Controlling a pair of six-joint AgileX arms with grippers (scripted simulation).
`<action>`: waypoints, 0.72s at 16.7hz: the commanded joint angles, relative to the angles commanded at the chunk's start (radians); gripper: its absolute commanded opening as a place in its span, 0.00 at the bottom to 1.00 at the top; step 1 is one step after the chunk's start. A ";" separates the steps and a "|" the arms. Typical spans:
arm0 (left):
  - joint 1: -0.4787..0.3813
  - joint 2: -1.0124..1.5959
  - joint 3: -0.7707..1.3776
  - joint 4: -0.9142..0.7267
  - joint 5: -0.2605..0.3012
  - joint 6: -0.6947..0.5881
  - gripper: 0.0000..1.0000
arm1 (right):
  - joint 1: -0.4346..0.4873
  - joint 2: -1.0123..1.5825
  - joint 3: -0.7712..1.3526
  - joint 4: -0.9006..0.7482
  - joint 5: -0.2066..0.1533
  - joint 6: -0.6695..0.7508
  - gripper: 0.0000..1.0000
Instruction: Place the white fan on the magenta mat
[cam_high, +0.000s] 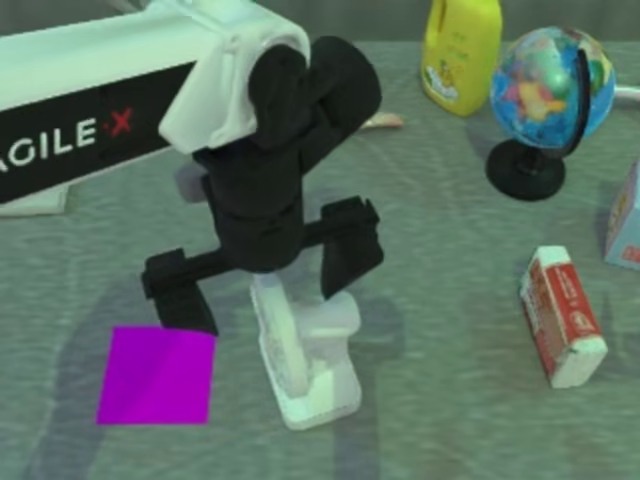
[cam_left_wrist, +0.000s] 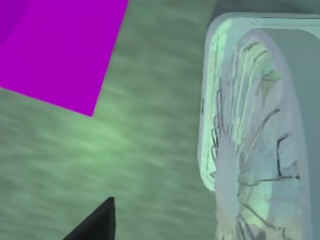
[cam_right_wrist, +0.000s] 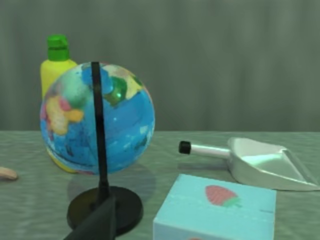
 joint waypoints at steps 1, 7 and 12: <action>0.000 0.000 -0.002 0.002 0.000 0.000 1.00 | 0.000 0.000 0.000 0.000 0.000 0.000 1.00; 0.000 0.000 -0.002 0.002 0.000 0.000 0.77 | 0.000 0.000 0.000 0.000 0.000 0.000 1.00; 0.000 0.000 -0.002 0.002 0.000 0.000 0.40 | 0.000 0.000 0.000 0.000 0.000 0.000 1.00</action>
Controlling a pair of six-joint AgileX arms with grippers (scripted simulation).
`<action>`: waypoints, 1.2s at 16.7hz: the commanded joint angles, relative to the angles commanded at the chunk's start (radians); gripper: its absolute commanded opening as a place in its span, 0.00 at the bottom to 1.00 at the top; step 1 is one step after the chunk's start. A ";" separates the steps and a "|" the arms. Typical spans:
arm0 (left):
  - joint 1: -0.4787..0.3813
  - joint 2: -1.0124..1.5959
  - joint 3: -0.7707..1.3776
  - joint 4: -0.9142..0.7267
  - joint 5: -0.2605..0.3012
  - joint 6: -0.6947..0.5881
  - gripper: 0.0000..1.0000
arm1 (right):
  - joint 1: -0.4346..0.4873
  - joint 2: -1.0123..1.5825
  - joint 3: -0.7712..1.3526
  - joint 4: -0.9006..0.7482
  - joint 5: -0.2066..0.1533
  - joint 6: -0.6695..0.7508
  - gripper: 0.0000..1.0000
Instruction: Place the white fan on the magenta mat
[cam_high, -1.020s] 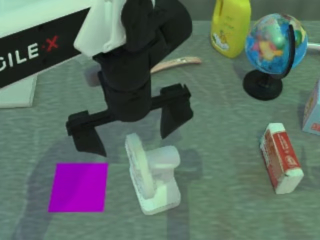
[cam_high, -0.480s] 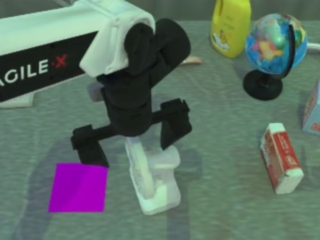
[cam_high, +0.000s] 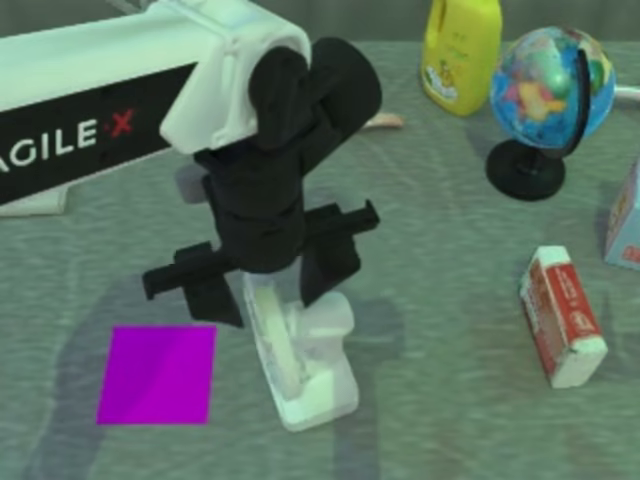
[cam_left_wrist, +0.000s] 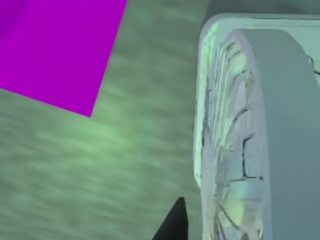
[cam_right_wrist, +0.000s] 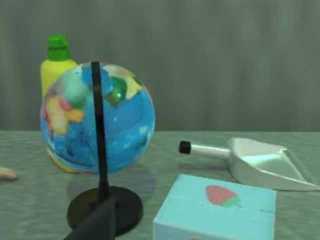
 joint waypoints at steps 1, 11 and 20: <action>0.000 0.000 0.000 0.000 0.000 0.000 0.32 | 0.000 0.000 0.000 0.000 0.000 0.000 1.00; 0.000 0.000 0.000 0.000 0.000 0.000 0.00 | 0.000 0.000 0.000 0.000 0.000 0.000 1.00; 0.013 -0.005 0.142 -0.142 0.000 -0.003 0.00 | 0.000 0.000 0.000 0.000 0.000 0.000 1.00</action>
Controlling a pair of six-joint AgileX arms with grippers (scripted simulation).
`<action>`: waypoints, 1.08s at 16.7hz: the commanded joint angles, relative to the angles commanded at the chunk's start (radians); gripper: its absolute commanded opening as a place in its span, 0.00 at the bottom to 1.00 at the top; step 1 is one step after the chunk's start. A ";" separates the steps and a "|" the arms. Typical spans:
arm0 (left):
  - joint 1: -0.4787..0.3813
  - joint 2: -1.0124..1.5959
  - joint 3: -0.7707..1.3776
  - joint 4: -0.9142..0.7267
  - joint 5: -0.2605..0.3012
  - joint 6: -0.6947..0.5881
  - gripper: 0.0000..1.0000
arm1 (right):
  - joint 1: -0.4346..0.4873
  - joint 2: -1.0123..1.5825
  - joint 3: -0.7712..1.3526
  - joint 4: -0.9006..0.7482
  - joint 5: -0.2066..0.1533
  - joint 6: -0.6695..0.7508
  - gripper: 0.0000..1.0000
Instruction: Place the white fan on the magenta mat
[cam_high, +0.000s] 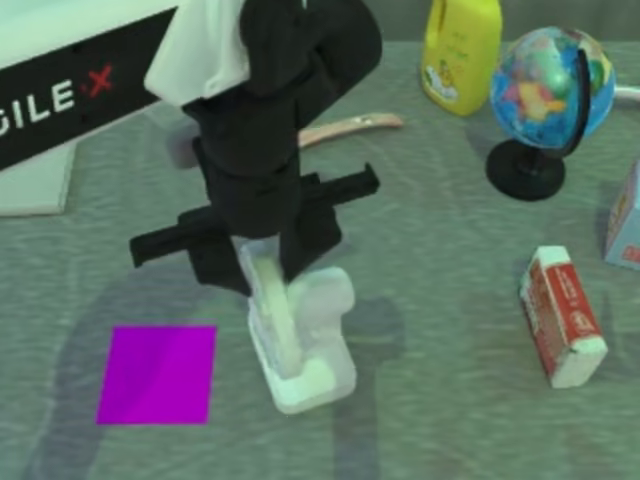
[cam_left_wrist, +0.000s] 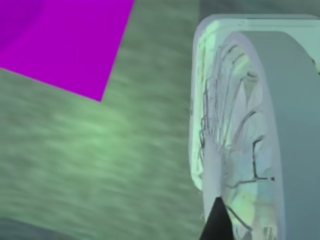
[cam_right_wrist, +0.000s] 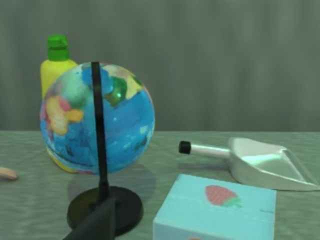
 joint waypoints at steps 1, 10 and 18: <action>0.002 -0.001 0.028 -0.029 0.000 0.000 0.00 | 0.000 0.000 0.000 0.000 0.000 0.000 1.00; 0.023 -0.025 0.023 -0.053 -0.001 -0.066 0.00 | 0.000 0.000 0.000 0.000 0.000 0.000 1.00; 0.190 -0.203 -0.182 -0.029 -0.005 -0.635 0.00 | 0.000 0.000 0.000 0.000 0.000 0.000 1.00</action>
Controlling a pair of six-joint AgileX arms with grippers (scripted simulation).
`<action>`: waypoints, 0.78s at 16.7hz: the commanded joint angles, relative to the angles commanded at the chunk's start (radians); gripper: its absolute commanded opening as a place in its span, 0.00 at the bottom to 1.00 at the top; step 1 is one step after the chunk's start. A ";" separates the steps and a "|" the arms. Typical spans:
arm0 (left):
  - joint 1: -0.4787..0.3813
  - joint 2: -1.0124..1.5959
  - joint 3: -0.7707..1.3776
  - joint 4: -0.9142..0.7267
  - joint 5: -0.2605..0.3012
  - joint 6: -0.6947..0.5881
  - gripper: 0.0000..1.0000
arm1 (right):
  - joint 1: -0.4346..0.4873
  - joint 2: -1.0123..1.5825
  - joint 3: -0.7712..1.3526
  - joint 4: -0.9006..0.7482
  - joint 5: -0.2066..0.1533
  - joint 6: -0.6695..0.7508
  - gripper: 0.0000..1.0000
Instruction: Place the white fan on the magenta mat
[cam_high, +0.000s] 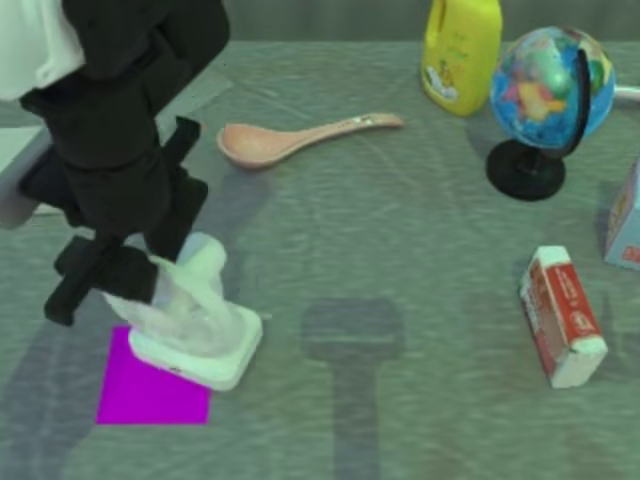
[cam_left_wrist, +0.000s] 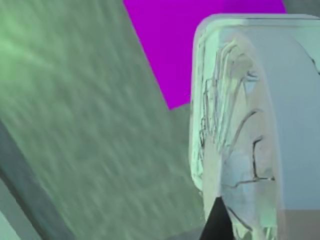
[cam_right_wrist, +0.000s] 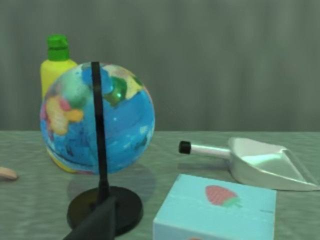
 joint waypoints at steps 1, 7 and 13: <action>0.023 -0.026 -0.030 0.005 -0.001 -0.073 0.00 | 0.000 0.000 0.000 0.000 0.000 0.000 1.00; 0.108 -0.130 -0.144 0.029 -0.002 -0.298 0.00 | 0.000 0.000 0.000 0.000 0.000 0.000 1.00; 0.105 -0.126 -0.158 0.046 -0.002 -0.295 0.00 | 0.000 0.000 0.000 0.000 0.000 0.000 1.00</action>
